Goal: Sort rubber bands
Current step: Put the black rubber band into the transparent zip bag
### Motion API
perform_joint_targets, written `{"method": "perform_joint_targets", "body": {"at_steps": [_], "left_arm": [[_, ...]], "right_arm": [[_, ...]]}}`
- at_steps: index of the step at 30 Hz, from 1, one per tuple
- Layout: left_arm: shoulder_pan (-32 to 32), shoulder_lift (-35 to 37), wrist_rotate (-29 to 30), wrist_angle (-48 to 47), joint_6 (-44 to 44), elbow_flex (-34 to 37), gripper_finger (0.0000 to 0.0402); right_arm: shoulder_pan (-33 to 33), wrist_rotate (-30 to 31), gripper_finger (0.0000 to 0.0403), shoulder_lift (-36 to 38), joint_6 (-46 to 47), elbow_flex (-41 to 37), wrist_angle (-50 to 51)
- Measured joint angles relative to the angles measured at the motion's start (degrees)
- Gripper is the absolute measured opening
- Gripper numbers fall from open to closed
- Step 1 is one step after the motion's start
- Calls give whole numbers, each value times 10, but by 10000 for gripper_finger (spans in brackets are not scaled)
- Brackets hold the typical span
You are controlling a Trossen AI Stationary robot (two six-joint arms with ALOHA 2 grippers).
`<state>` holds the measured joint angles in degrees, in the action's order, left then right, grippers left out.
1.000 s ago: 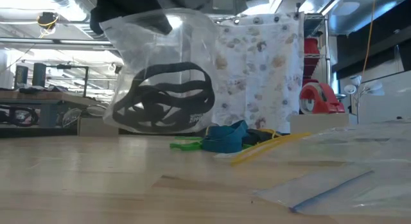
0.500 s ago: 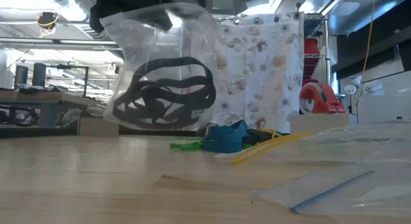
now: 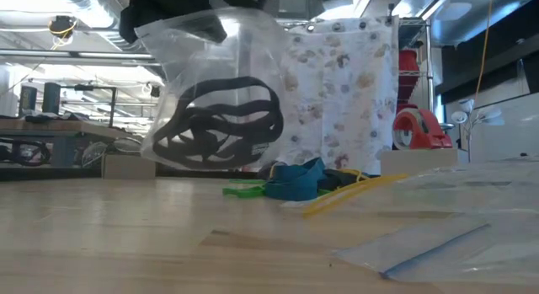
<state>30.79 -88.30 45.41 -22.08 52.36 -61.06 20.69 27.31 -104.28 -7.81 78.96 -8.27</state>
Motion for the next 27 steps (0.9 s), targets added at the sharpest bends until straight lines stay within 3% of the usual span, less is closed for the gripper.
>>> {"method": "perform_joint_targets", "body": {"at_steps": [7,15,23,27], "left_arm": [[3,33,0,-15,-9,0,0],[8,40,-46,-13,-26,0,0],[8,40,-47,-16,-31,0,0],[5,40,-47,-20,-30,0,0]], "right_arm": [[15,5,0,0,0,0,80],[5,19,0,1,-17,0,95],[7,1,0,1,-33,0,145],[7,1,0,1,7,0,147]]}}
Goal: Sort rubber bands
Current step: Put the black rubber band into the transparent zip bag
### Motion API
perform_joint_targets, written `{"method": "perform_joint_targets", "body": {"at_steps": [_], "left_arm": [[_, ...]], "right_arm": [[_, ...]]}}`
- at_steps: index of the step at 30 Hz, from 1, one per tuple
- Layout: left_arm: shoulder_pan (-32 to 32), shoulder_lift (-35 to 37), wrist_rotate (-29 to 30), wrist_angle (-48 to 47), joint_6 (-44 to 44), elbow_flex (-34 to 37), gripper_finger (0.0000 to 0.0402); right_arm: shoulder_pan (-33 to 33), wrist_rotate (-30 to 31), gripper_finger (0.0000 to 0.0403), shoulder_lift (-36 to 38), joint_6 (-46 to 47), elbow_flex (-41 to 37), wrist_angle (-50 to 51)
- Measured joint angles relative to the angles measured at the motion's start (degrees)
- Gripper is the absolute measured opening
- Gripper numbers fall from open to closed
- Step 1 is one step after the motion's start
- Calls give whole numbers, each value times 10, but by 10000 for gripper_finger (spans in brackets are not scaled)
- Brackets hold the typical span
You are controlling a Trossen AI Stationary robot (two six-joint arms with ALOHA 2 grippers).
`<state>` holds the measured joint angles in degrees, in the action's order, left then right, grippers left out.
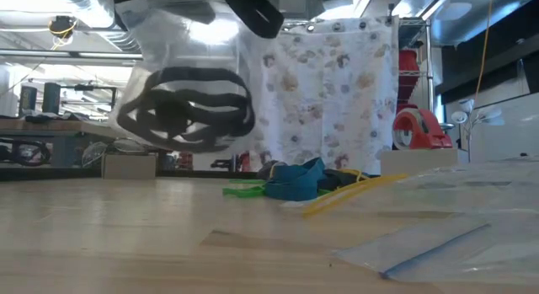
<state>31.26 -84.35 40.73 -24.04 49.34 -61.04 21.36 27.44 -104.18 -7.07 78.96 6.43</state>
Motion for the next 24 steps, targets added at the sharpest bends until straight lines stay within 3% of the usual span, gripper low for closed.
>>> {"method": "perform_joint_targets", "body": {"at_steps": [5,10,17,24], "left_arm": [[-3,0,2,-17,2,0,0],[-7,0,7,-104,33,0,0],[-10,11,70,-218,91,0,0],[-21,15,80,-299,121,0,0]], "right_arm": [[0,0,24,0,41,0,3],[-4,-24,100,0,75,0,43],[-12,-67,193,0,99,-2,102],[-29,-113,222,1,97,-48,86]]}}
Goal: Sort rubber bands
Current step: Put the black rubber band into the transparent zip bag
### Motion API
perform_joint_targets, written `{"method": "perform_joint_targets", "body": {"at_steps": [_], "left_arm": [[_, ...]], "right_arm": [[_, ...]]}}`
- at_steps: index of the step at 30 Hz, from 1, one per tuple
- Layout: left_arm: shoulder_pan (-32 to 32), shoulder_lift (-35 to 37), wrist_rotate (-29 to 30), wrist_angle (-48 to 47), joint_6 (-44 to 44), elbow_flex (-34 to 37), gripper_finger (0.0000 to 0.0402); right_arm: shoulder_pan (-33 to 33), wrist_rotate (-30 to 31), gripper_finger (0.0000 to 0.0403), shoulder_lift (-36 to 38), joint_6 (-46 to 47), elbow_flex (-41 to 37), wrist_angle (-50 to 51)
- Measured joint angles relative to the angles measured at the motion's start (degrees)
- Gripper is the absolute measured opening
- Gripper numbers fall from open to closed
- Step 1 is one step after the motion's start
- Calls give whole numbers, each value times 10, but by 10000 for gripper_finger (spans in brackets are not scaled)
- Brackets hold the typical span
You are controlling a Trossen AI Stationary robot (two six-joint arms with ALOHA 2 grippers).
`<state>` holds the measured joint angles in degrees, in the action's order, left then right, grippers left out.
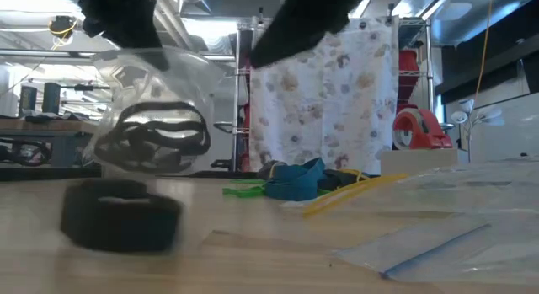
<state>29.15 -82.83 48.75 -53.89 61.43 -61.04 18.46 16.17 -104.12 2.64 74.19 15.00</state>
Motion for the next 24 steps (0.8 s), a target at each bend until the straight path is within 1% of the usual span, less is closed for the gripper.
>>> {"method": "perform_joint_targets", "body": {"at_steps": [3,8,13,18,21,24], "left_arm": [[-2,0,0,-14,7,0,0],[-4,0,0,-11,-19,0,0],[-4,0,0,-10,-48,0,0],[-4,0,0,-10,-86,0,0],[2,0,0,-6,-89,4,0],[19,0,-1,-14,-81,11,0]], "right_arm": [[-12,-47,222,0,-12,-34,-34],[-42,-106,223,0,-28,-80,-93],[-66,-117,223,0,-69,-98,-123],[-77,-130,223,0,-73,-99,-130],[-76,-140,223,0,-54,-99,-149],[-60,-146,223,0,-7,-99,-154]]}}
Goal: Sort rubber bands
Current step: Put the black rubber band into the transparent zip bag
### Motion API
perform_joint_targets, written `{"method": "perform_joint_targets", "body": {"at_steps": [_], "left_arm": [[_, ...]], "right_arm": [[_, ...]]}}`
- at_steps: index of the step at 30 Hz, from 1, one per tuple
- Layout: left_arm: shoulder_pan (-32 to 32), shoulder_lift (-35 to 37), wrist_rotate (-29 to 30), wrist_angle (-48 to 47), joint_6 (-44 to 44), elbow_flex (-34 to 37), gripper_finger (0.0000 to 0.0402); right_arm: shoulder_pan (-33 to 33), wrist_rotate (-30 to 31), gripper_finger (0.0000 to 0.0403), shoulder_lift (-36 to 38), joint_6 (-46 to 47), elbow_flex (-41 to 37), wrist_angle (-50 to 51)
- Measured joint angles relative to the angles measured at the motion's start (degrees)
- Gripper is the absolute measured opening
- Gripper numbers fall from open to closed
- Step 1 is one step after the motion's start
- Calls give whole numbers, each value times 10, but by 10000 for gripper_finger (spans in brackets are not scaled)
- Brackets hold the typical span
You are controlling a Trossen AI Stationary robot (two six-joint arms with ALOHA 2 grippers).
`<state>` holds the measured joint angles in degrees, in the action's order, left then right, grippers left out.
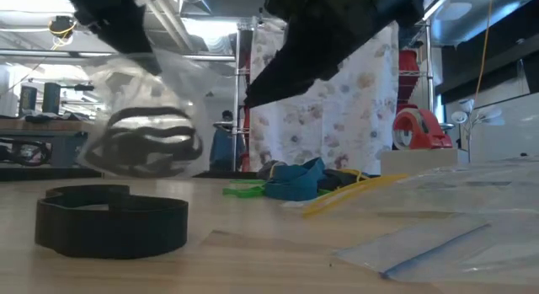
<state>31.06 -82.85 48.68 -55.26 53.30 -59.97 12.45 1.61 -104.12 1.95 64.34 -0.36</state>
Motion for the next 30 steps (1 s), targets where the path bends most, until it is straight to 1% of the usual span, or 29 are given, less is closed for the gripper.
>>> {"method": "perform_joint_targets", "body": {"at_steps": [2,4,7,11,14,20,23,27,30], "left_arm": [[16,0,0,1,13,4,0],[35,0,-4,-4,23,4,0],[62,0,-16,-29,31,4,0],[91,0,-25,-79,48,4,0],[111,0,-26,-102,51,4,0],[147,0,-41,-134,55,4,0],[165,0,-41,-131,52,4,0],[189,0,-41,-130,49,4,0],[207,0,-41,-130,45,4,0]], "right_arm": [[19,5,223,0,35,0,0],[41,23,223,-4,67,0,-10],[75,72,223,-26,121,13,-25],[108,133,223,-86,170,81,-26],[117,154,223,-145,218,158,18],[117,163,223,-257,339,355,201],[117,157,223,-302,391,434,253],[119,139,223,-338,468,499,271],[120,136,223,-356,521,509,276]]}}
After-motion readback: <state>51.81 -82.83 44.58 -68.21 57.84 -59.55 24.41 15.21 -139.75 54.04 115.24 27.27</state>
